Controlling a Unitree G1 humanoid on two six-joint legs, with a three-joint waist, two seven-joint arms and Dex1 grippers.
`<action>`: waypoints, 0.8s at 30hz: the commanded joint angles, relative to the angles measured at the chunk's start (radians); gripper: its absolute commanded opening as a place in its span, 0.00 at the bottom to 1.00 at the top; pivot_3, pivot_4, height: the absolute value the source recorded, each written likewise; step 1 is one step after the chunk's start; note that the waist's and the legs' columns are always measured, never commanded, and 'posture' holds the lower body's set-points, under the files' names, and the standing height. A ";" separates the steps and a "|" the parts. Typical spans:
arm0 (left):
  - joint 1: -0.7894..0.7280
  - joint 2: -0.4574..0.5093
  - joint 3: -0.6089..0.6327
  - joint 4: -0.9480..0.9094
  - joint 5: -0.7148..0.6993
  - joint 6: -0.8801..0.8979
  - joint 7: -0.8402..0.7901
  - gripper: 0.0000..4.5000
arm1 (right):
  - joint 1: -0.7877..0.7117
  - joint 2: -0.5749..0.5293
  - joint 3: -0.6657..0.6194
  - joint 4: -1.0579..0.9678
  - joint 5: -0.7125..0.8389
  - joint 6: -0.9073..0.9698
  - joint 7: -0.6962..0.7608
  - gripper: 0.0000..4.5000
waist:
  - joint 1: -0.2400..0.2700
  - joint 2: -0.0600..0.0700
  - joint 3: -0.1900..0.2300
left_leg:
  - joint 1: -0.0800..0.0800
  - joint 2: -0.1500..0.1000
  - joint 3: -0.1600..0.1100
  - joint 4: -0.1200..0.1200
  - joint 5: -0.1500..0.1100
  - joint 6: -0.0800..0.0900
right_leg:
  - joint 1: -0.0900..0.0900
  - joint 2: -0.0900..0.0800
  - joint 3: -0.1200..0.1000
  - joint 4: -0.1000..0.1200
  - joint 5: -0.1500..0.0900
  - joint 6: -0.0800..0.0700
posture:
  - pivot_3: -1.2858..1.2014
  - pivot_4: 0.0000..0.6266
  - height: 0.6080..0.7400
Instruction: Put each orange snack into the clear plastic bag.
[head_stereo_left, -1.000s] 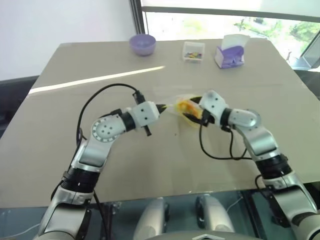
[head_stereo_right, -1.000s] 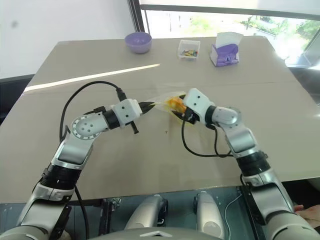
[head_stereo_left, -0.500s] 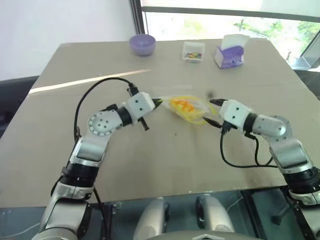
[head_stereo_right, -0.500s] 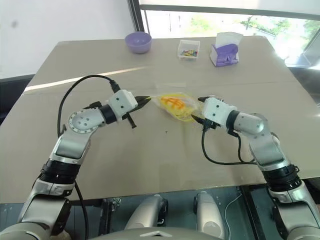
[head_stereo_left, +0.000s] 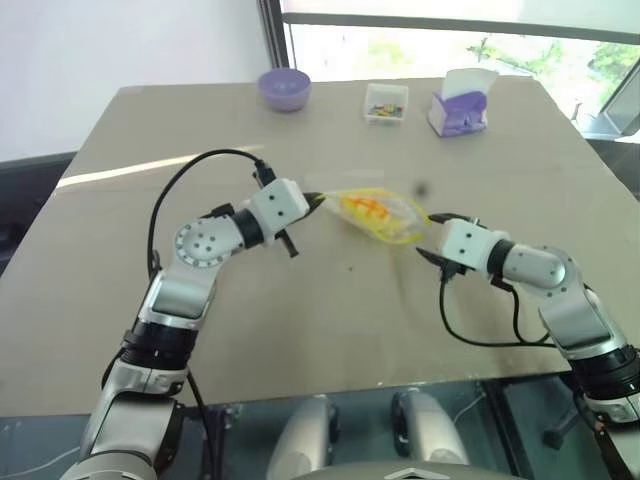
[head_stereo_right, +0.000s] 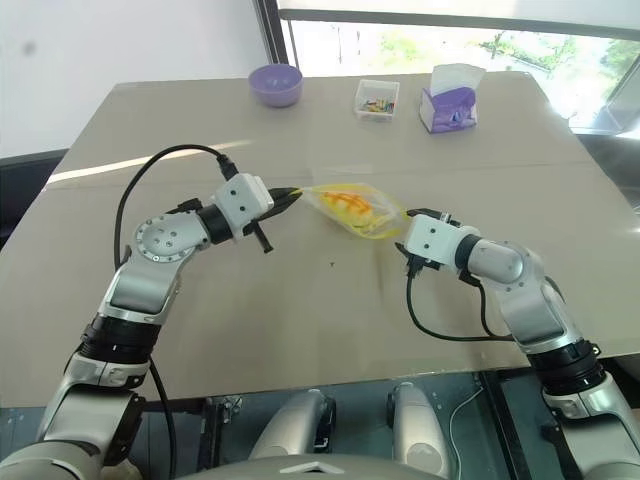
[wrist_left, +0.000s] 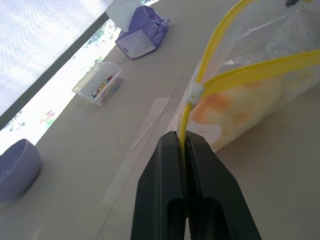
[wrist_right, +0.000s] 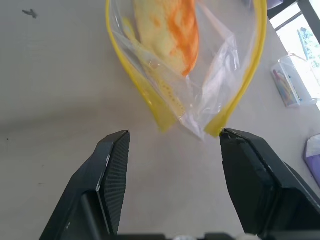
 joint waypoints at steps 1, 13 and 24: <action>-0.020 0.005 0.020 -0.023 -0.008 -0.008 0.002 0.00 | -0.036 0.021 -0.005 0.009 -0.008 -0.005 -0.027 0.67 | 0.000 0.000 0.000 | 0.000 0.000 0.000 0.000 0.000 0.000 | 0.000 0.000 0.000 0.000 0.000 0.000 | 0.52 0.24 1.00; -0.007 0.010 0.024 -0.036 -0.005 -0.011 0.006 0.00 | -0.063 0.039 -0.030 -0.003 0.032 0.018 -0.012 0.04 | 0.001 0.000 0.000 | 0.000 0.000 0.000 0.000 0.000 0.000 | 0.000 0.000 0.000 0.000 0.000 0.000 | 0.52 0.24 1.00; -0.082 0.038 0.079 0.015 -0.079 -0.022 -0.044 0.00 | -0.166 -0.092 -0.129 0.006 0.143 0.054 0.101 0.01 | 0.001 0.000 0.000 | 0.000 0.000 0.000 0.000 0.000 0.000 | 0.000 0.000 0.000 -0.001 0.000 0.000 | 0.52 0.24 1.00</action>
